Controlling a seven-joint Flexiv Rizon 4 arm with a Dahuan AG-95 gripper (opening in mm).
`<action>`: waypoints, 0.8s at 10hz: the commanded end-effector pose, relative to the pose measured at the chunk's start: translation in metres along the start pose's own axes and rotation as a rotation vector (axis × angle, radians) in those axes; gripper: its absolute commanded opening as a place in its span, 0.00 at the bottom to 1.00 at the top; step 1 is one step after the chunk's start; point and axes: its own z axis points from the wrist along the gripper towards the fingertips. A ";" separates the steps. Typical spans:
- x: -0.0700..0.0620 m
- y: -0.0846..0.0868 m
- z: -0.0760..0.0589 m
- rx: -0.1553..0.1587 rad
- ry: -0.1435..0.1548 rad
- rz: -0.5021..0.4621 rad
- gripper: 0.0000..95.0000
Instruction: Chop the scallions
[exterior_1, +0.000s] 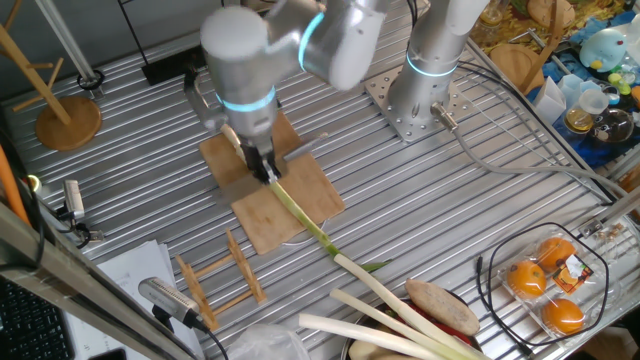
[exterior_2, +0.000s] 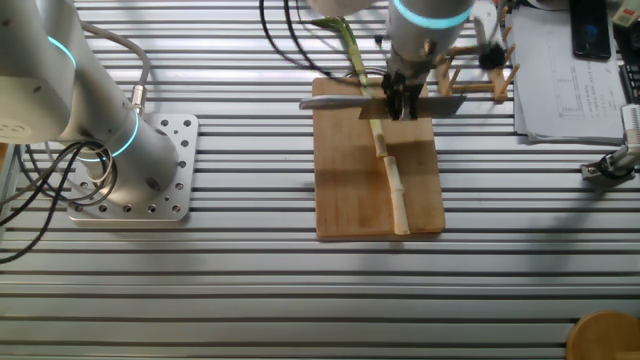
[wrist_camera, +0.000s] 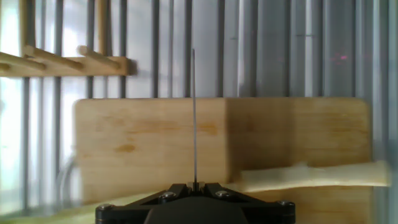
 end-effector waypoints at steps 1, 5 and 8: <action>0.002 0.001 -0.003 0.000 0.015 0.007 0.00; 0.001 -0.001 -0.004 0.022 -0.003 0.009 0.00; 0.000 -0.007 -0.009 0.018 0.015 -0.017 0.00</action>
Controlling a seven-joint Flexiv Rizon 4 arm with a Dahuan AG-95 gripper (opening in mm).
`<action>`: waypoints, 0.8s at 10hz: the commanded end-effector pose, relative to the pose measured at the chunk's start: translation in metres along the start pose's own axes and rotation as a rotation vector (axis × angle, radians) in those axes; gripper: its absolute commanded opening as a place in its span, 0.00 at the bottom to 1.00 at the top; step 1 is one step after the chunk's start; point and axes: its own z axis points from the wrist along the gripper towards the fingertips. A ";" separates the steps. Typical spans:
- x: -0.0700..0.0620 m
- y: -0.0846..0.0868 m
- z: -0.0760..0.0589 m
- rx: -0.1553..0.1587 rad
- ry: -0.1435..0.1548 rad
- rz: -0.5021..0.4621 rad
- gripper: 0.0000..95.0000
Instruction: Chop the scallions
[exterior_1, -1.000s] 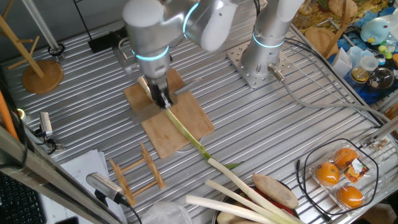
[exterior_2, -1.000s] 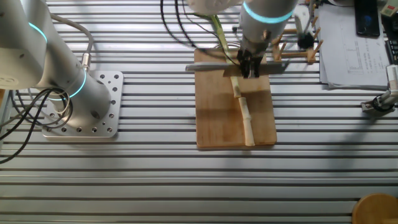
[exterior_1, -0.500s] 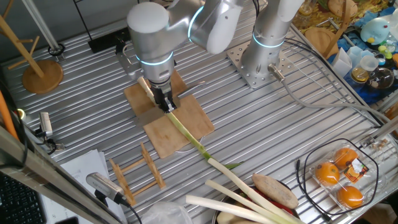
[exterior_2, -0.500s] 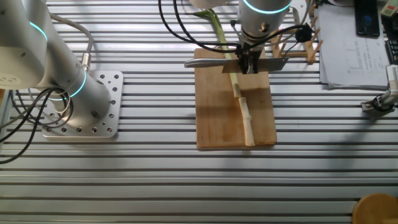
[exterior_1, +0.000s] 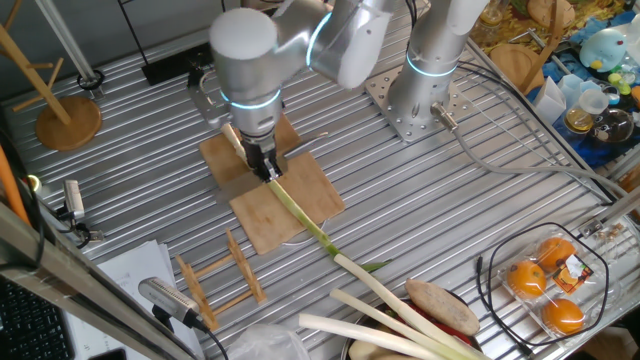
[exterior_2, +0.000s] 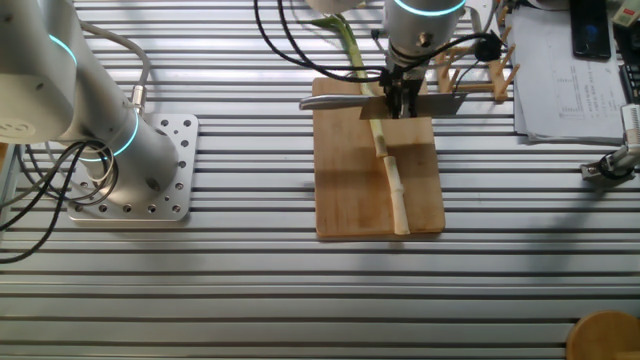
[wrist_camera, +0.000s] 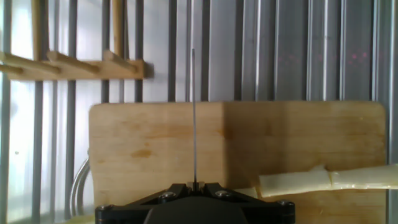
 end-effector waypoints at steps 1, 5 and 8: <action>-0.004 -0.004 -0.003 -0.009 -0.006 -0.029 0.00; -0.002 -0.003 -0.007 -0.005 -0.009 -0.052 0.00; -0.001 -0.003 -0.008 -0.004 -0.011 -0.046 0.00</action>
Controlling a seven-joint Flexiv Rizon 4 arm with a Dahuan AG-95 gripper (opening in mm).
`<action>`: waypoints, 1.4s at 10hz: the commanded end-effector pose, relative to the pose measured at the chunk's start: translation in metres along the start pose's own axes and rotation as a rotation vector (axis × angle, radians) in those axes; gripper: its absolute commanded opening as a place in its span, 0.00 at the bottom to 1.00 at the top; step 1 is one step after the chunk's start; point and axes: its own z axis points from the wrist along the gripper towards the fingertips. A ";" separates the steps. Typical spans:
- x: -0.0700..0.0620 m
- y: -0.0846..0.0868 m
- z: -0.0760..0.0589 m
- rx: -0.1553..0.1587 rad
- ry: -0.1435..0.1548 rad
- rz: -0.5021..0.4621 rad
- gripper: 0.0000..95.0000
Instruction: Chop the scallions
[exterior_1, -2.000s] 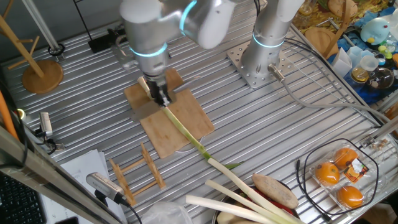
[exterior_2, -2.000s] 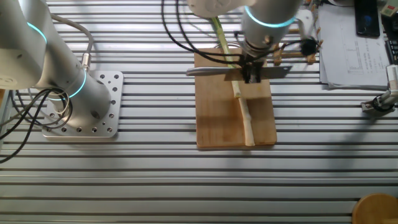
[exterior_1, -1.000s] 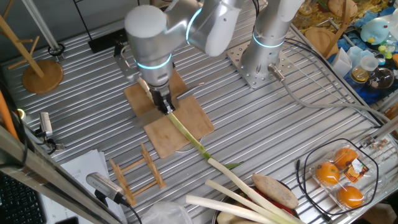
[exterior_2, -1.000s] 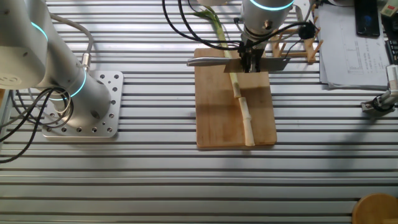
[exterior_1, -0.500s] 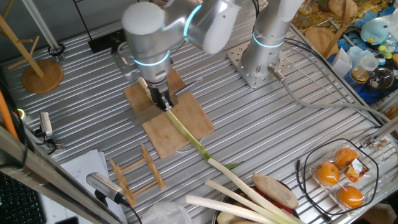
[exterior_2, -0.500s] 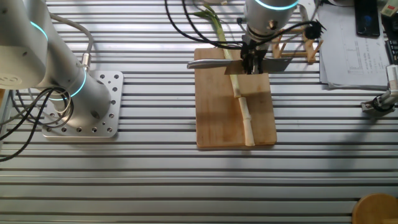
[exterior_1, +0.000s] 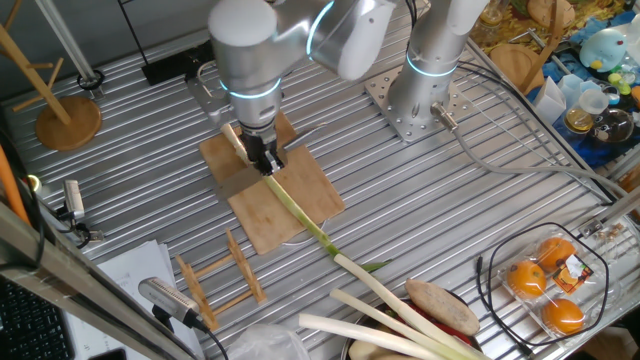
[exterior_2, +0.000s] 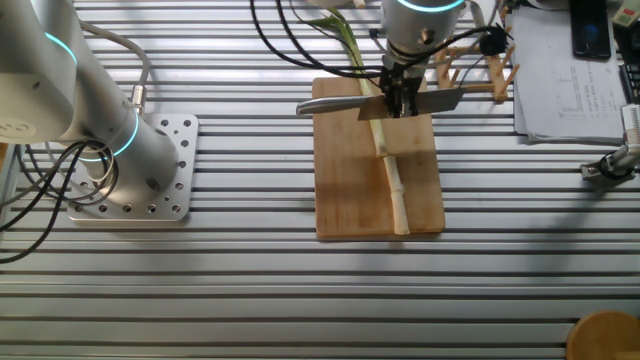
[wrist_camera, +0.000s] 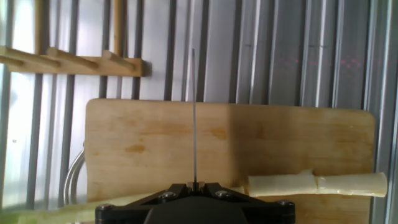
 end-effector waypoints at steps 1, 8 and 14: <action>-0.001 0.000 0.000 0.000 0.002 0.007 0.00; -0.003 -0.001 0.000 -0.024 0.026 -0.014 0.00; 0.031 0.011 0.011 -0.035 0.029 -0.023 0.00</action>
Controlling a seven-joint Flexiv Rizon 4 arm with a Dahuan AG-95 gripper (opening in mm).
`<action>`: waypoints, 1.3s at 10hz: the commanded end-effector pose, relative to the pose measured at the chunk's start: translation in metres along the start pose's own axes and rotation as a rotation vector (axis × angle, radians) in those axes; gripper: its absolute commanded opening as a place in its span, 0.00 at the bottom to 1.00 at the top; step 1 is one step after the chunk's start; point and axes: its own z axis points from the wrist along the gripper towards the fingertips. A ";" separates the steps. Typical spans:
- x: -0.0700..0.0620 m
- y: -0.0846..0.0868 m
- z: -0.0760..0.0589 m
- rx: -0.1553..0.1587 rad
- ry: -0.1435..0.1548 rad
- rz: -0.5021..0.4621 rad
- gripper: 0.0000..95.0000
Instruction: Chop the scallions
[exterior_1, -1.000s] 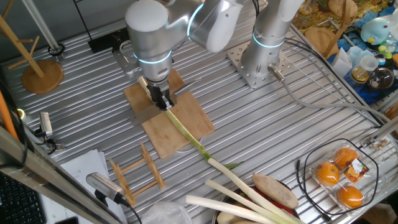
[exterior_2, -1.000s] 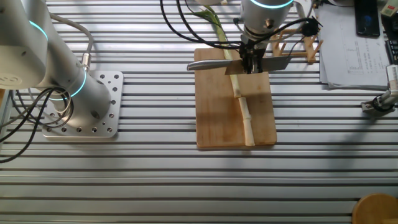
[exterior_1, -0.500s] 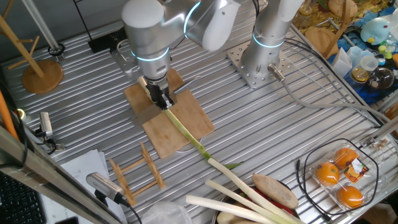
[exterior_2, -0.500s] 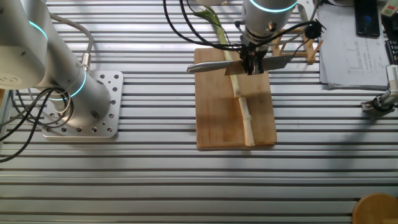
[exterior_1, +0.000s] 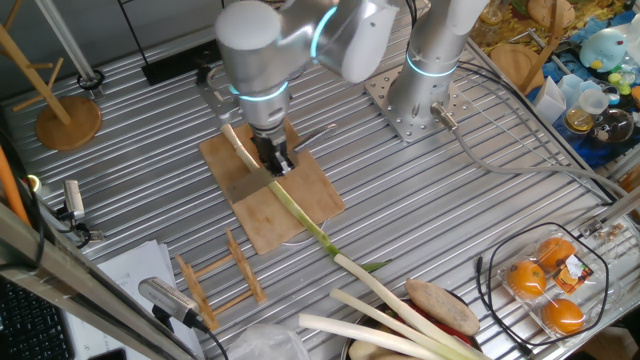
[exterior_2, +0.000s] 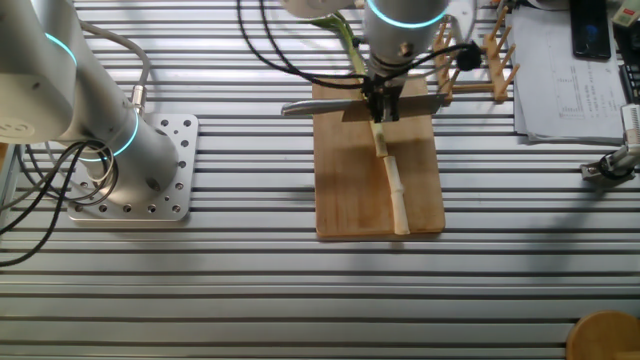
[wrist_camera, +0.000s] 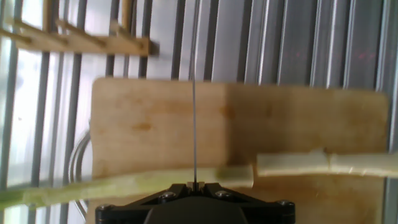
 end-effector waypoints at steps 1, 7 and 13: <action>0.000 0.005 -0.002 -0.003 0.016 -0.006 0.00; 0.004 0.013 0.005 0.001 0.023 0.008 0.00; 0.014 0.010 0.013 0.003 0.016 0.005 0.00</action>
